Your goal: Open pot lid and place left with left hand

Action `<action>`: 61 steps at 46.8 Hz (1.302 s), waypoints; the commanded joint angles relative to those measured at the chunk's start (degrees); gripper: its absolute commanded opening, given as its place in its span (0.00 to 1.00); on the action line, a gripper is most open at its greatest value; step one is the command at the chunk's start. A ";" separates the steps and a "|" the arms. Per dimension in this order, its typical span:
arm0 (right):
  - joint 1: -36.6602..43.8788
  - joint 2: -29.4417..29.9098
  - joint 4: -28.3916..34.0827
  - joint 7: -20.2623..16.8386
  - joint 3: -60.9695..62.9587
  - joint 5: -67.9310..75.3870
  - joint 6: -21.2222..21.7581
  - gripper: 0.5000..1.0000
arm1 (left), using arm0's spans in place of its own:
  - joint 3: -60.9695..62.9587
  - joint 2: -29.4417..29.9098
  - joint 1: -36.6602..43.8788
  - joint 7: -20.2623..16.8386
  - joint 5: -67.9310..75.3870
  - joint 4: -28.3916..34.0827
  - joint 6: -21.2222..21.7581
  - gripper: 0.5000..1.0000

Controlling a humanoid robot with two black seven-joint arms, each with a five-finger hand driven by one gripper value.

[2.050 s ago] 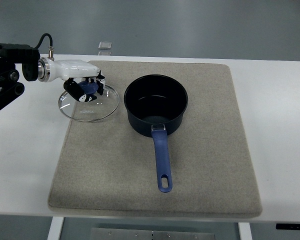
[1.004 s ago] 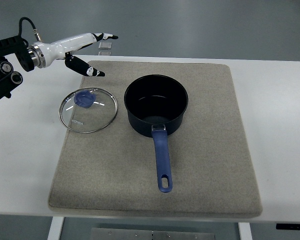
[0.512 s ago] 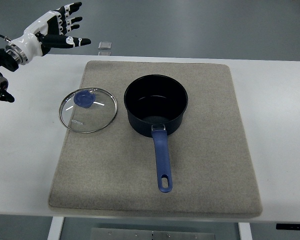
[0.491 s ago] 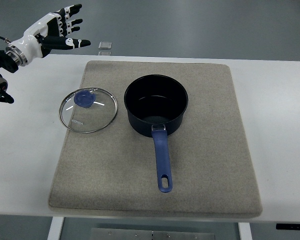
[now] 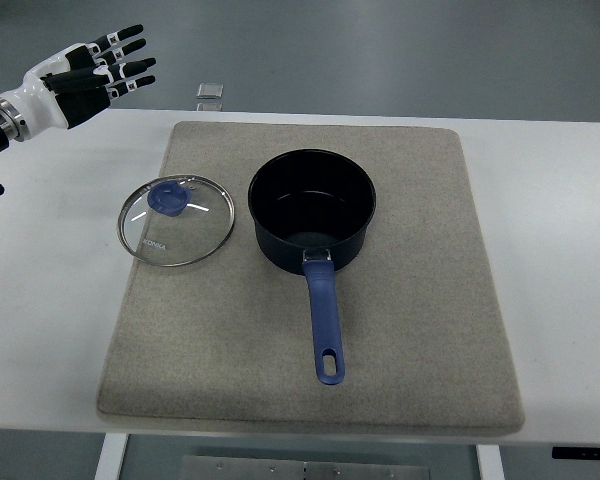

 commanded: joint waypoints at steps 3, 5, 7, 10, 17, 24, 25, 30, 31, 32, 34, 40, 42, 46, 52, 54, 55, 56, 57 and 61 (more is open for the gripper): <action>0.01 0.00 0.00 0.01 -0.05 0.00 0.00 0.83 | 0.19 -0.47 -0.07 0.38 -0.13 -0.02 -0.55 0.98; 0.01 0.00 0.00 0.01 -0.05 0.00 0.00 0.83 | 0.19 -0.82 -0.07 0.47 -0.13 -0.11 -0.55 0.98; 0.01 0.00 0.00 0.01 0.04 0.00 0.00 0.83 | 0.19 -1.43 -0.07 0.47 -0.22 -0.02 -0.55 0.98; 0.01 0.00 0.00 0.01 -0.05 0.00 0.00 0.83 | 0.01 -1.61 -0.07 0.47 -0.31 -0.02 -0.55 0.98; 0.01 0.00 0.00 0.01 -0.05 0.00 0.00 0.83 | 0.01 -1.26 0.02 0.56 -4.00 0.24 -0.55 0.98; 0.01 0.00 0.00 0.01 -0.05 0.00 0.00 0.83 | 0.10 -1.35 0.02 0.56 -4.88 0.24 -0.46 0.98; 0.01 0.00 0.00 0.01 -0.05 0.00 0.00 0.83 | 0.10 -1.35 0.02 0.56 -4.88 0.33 -0.46 0.98; 0.01 0.00 0.00 0.01 -0.05 0.00 0.00 0.83 | 0.10 -1.17 0.02 0.56 -5.06 0.33 -0.46 0.98; 0.01 0.00 0.00 0.01 -0.05 0.00 0.00 0.83 | 0.10 -1.17 0.02 0.56 -5.06 0.33 -0.46 0.98; 0.01 0.00 0.00 0.01 -0.05 0.00 0.00 0.83 | 0.10 -1.17 0.02 0.56 -5.06 0.33 -0.46 0.98; 0.01 0.00 0.00 0.01 -0.05 0.00 0.00 0.83 | 0.01 -1.17 0.02 0.56 -5.23 0.33 -0.46 0.98; 0.01 0.00 0.00 0.01 -0.05 0.00 0.00 0.83 | 0.01 -1.52 0.02 0.56 -5.23 0.33 -0.46 0.98; 0.01 0.00 0.00 0.01 -0.05 0.00 0.00 0.83 | 0.01 -1.61 0.02 0.56 -5.23 0.33 -0.46 0.98; 0.01 0.00 0.00 0.01 0.39 0.09 0.00 0.83 | 0.10 -1.61 0.02 0.56 -5.23 0.33 -0.46 0.98; 0.01 0.00 0.09 0.01 0.31 0.18 0.09 0.83 | 0.10 -1.61 -0.07 0.56 -5.14 0.33 -0.46 0.98; 0.01 0.00 0.09 0.01 0.39 0.26 0.09 0.83 | 0.10 -1.61 -0.07 0.56 -5.14 0.33 -0.46 0.98; 0.01 0.00 0.09 0.01 0.39 0.18 0.09 0.83 | 0.10 -1.61 -0.07 0.56 -5.14 0.33 -0.46 0.98; 0.01 0.00 0.09 0.01 0.39 0.26 0.09 0.83 | 0.10 -1.61 -0.07 0.56 -5.14 0.33 -0.46 0.98; 0.01 0.00 0.09 0.01 0.39 0.26 0.09 0.83 | 0.10 -1.61 -0.07 0.56 -5.14 0.33 -0.46 0.98; 0.01 0.00 0.09 0.01 0.39 0.26 0.09 0.83 | 0.10 -1.61 -0.07 0.47 -5.14 0.42 -0.46 0.98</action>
